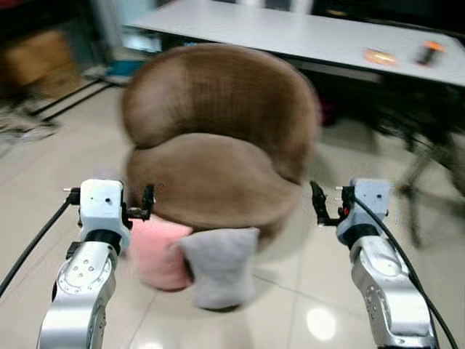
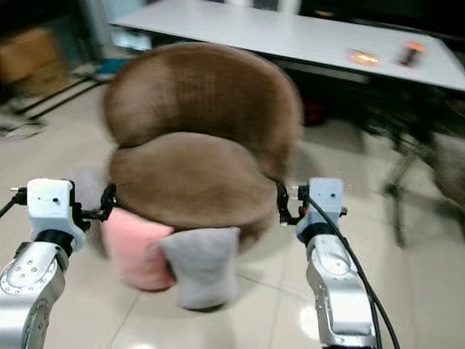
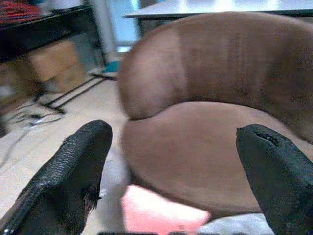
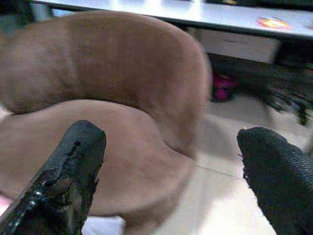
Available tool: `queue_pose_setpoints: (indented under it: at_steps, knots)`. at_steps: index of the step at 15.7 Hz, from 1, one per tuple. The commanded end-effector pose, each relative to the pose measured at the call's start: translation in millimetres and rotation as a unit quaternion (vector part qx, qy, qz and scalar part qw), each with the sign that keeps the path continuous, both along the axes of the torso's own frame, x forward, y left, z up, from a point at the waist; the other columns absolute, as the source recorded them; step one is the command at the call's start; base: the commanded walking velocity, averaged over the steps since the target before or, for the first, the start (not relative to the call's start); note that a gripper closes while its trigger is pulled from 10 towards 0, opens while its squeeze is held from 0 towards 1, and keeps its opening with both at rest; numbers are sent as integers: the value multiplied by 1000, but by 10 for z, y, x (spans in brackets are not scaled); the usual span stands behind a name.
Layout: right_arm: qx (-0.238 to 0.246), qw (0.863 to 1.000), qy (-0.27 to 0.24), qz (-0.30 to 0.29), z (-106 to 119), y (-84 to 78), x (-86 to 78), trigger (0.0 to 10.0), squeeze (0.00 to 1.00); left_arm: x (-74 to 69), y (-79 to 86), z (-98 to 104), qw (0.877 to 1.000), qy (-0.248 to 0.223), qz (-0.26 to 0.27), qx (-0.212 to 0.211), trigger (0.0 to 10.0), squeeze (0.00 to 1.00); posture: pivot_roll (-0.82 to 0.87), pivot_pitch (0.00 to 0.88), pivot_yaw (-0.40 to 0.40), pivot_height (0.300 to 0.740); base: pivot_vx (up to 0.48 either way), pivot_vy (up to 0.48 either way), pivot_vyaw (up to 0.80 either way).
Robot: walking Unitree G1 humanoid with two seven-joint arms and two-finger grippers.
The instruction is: Move the pillow to the sofa from floor
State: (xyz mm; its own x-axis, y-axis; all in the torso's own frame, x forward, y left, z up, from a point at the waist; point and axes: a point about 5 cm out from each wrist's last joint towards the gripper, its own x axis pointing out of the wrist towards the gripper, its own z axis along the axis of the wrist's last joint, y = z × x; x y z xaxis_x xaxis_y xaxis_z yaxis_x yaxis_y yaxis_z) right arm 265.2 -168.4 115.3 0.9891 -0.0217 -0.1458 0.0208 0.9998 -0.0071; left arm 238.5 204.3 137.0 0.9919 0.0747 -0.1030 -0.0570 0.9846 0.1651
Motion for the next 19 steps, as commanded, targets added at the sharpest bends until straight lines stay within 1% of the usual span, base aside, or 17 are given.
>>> queue_pose_setpoints:
  at_steps: [1, 2, 4, 6, 7, 8, 9, 10, 11, 13, 14, 15, 16, 19]
  knots:
    - [5, 1000, 8, -3, -17, 22, 35, 10000, 0, 16, 44, 8, 1000, -2, 5, 6, 10000, 333, -98, 0, -7, 740, 337, 0, 0]
    - [7, 1000, 11, -6, -35, 25, 36, 10000, 0, 16, 46, 1, 1000, -2, 6, 8, 10000, 333, -95, 0, -4, 740, 334, 0, 0]
    - [-11, 1000, 7, -13, -39, 26, 44, 10000, 0, 22, 41, 13, 1000, -5, 3, 9, 10000, 333, -94, 0, -1, 740, 332, 0, 0]
    - [-63, 997, -16, -31, -8, 13, 62, 10000, 0, 47, 32, 45, 1000, -12, -6, 10, 10000, 361, -94, 0, 0, 740, 336, 0, 0]
    - [-67, 996, -26, -44, 2, -4, 72, 10000, 0, 58, 28, 55, 1000, -14, -7, 12, 10000, 361, -94, 0, 1, 740, 337, 0, 0]
    - [-89, 991, -38, -97, 17, -73, 84, 10000, 0, 58, 21, 55, 1000, -14, -10, 14, 10000, 357, -94, 0, 2, 740, 337, 0, 0]
    - [-68, 994, -23, -82, -5, -64, 91, 10000, 0, 56, 16, 53, 1000, -14, -10, 14, 10000, 353, -94, 0, 2, 740, 337, 0, 0]
    - [-57, 996, -23, -66, -5, -51, 95, 10000, 0, 56, 12, 52, 1000, -14, -11, 14, 10000, 353, -94, 0, 1, 740, 334, 0, 0]
    - [-26, 999, -22, -38, -1, -14, 94, 10000, 0, 56, 4, 49, 1000, -14, -12, 14, 10000, 353, -93, 0, -1, 740, 337, 0, 0]
    - [-39, 999, -21, -32, -5, 6, 100, 10000, 0, 58, -9, 43, 1000, -14, -13, 14, 10000, 349, -90, 0, -6, 740, 336, 0, 0]
    - [-44, 999, -26, 0, 1, 77, 102, 10000, 0, 54, -11, 40, 1000, -14, -14, 14, 10000, 353, -90, 0, -9, 740, 337, 0, 0]
    - [-36, 999, -25, 17, -5, 126, 106, 10000, 0, 50, -6, 37, 1000, -14, -12, 14, 10000, 353, -87, 0, -13, 740, 330, 0, 800]
    - [-34, 999, -24, 22, -5, 146, 114, 10000, 0, 48, -3, 35, 1000, -14, -11, 14, 10000, 353, -86, 0, -15, 740, 319, 0, 800]
    - [-22, 999, -22, 22, -2, 144, 131, 10000, 0, 47, -4, 36, 1000, -15, -8, 14, 10000, 349, -81, 0, -22, 740, 320, 0, 800]
